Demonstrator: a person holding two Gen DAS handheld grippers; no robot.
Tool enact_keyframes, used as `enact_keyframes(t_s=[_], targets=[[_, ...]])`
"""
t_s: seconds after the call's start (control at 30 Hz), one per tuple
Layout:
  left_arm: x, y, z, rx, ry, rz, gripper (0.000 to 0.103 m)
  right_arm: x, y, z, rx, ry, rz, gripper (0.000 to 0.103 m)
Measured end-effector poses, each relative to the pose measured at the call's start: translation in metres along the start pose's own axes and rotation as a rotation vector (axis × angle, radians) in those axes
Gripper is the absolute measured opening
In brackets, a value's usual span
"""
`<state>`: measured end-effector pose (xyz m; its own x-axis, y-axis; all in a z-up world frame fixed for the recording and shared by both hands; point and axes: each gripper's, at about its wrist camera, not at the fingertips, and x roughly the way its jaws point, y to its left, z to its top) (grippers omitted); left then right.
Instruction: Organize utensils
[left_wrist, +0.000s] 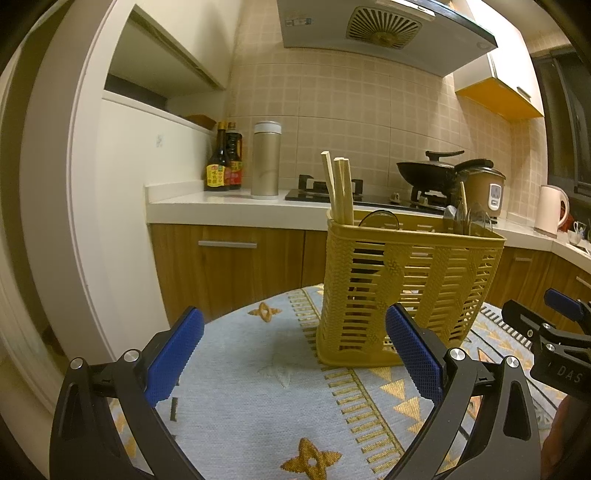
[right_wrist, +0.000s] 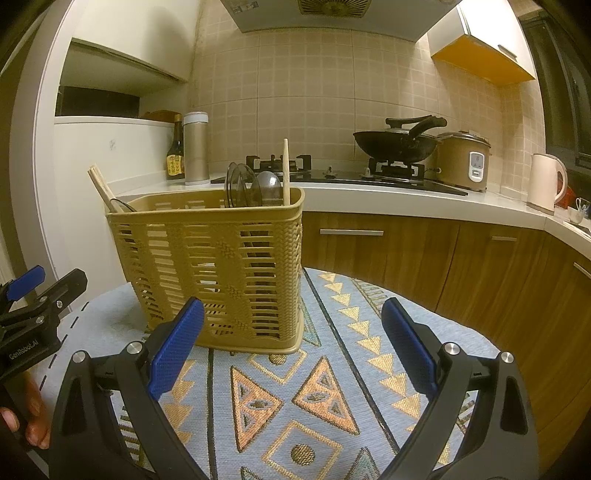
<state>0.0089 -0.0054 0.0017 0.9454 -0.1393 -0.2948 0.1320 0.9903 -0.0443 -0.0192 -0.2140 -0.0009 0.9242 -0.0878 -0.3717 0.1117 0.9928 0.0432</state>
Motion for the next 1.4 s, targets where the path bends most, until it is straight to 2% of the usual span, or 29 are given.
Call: enact_keyframes(t_s=[1.1, 1.27, 1.4], targets=[[-0.001, -0.004, -0.001, 0.012, -0.012, 0.003, 0.095, 0.002, 0.001, 0.0, -0.001, 0.005, 0.003, 0.092], [-0.005, -0.008, -0.002, 0.041, -0.03, 0.003, 0.096, 0.002, 0.001, 0.0, 0.001, 0.005, 0.002, 0.092], [-0.003, -0.012, -0.002, 0.055, -0.013, 0.001, 0.096, 0.002, 0.001, 0.0, 0.0, 0.004, 0.001, 0.092]])
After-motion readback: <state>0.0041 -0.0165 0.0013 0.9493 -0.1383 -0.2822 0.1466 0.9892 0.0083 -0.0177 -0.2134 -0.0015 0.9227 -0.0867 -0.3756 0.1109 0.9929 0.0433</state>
